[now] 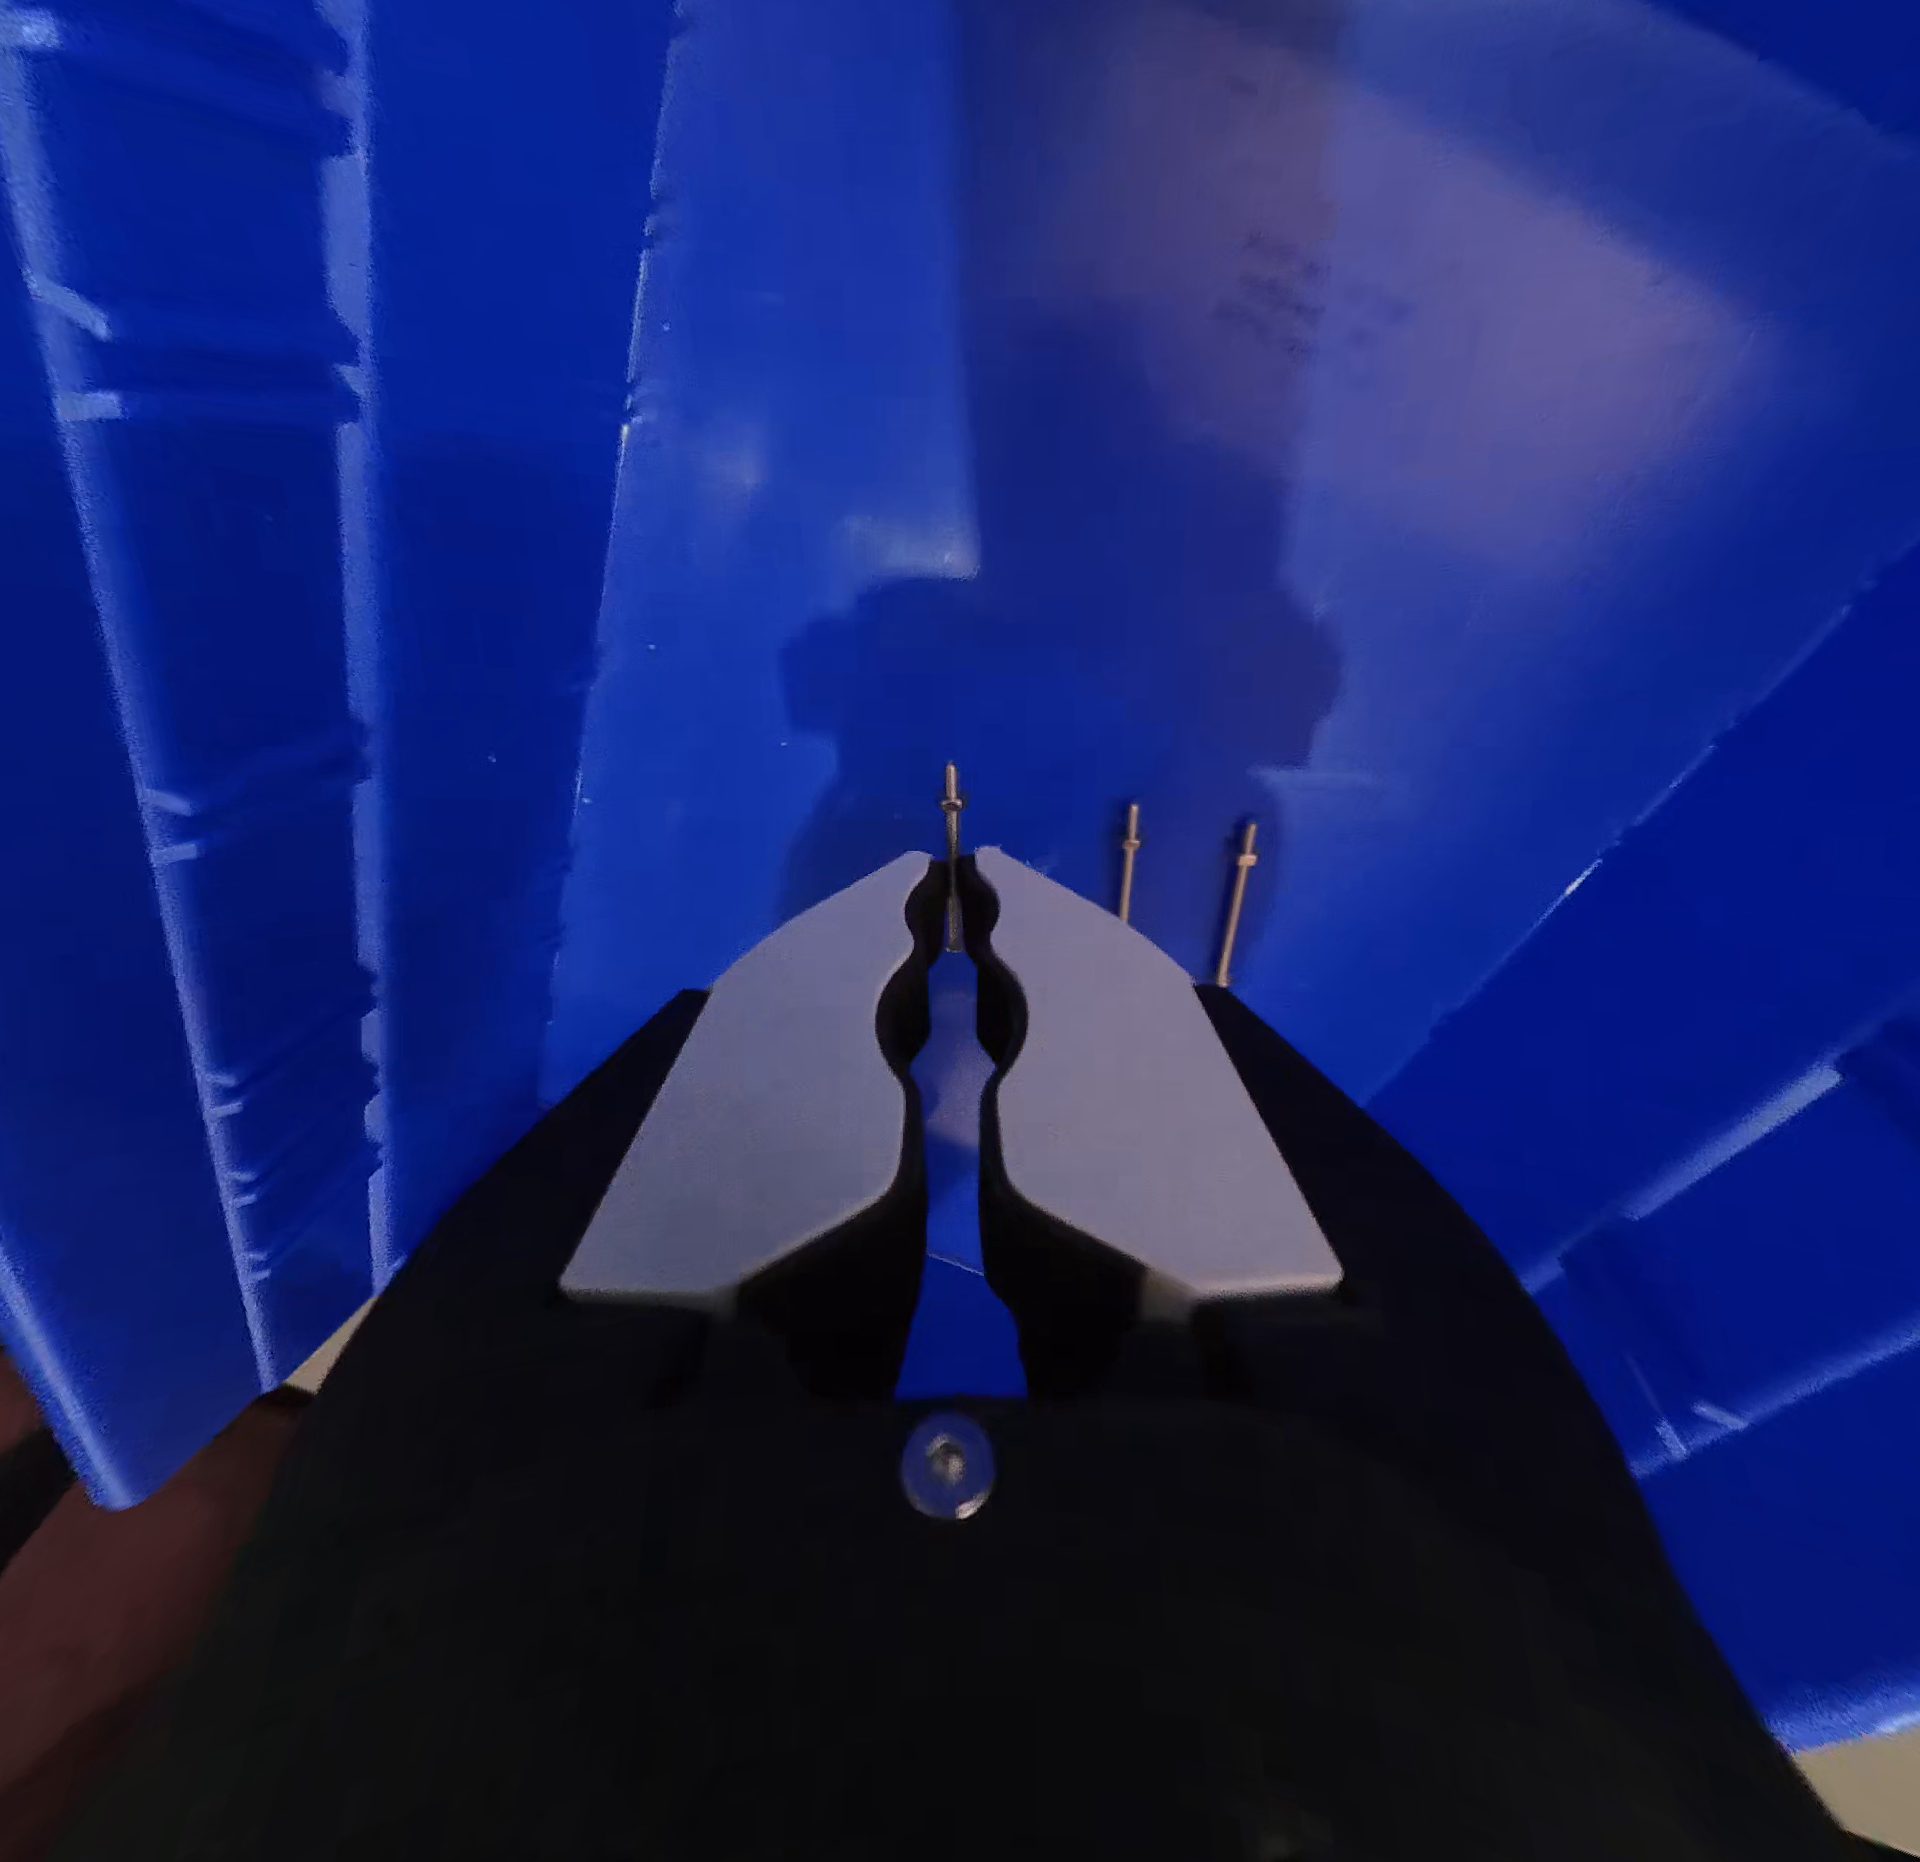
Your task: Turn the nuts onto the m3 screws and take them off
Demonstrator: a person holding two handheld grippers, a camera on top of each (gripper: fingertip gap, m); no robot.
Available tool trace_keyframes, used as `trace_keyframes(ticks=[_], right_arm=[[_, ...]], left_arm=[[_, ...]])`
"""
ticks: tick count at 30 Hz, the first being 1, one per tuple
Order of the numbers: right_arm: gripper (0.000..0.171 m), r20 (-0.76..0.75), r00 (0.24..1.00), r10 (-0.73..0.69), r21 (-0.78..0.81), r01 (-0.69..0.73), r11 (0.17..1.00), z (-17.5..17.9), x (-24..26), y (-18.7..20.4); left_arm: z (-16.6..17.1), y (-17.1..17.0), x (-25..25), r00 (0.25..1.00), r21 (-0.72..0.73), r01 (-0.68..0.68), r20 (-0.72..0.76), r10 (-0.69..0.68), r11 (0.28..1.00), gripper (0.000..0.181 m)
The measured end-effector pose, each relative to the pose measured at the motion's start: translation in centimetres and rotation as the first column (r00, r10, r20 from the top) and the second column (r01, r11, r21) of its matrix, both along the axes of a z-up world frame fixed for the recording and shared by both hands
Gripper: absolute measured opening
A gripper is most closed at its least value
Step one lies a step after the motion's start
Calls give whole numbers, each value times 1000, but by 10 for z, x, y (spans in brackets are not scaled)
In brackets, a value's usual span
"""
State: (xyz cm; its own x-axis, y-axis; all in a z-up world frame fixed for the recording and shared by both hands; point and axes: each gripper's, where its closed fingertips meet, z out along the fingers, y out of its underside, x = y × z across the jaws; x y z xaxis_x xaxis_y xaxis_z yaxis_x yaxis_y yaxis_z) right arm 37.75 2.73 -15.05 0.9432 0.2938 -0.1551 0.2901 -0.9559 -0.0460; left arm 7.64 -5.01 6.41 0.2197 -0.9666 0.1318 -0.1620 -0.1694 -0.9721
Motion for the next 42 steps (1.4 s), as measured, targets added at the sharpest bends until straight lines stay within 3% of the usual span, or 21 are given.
trace_keyframes(ticks=[10, 14, 19, 23, 27, 33, 38, 42], right_arm=[[3, 47, 999, 6, -35, -5, 999, -12, 10, -1], [27, 93, 994, 54, -30, -52, 998, -9, 14, -2], [25, 21, 997, 75, 154, -77, 985, 32, -4, 11], [25, 0, 995, 98, 355, -91, 930, 81, -19, 19], [22, -47, 987, 156, 562, -103, 821, 130, -48, 29], [20, -92, 957, 276, 749, -117, 653, 180, -88, 33], [20, -92, 949, 302, 752, -133, 645, 182, -94, 30], [21, -97, 948, 304, 732, -139, 667, 174, -91, 31]], left_arm=[[6, 1, -6, 1000, 5, -9, 15, 9, 1000, 16], [14, 5, -15, 999, 9, -30, 27, 29, 1000, 20], [46, 13, -62, 990, 76, -139, 33, 137, 987, 21], [48, 28, -131, 927, 154, -332, -129, 352, 931, 22], [26, 32, -192, 820, 153, -457, -309, 482, 876, 19], [-43, 18, -247, 622, 43, -537, -655, 430, 843, 16], [-109, -8, -258, 483, -154, -562, -859, 171, 812, 37], [-133, 1, -252, 522, -230, -596, -839, 154, 769, 36]])
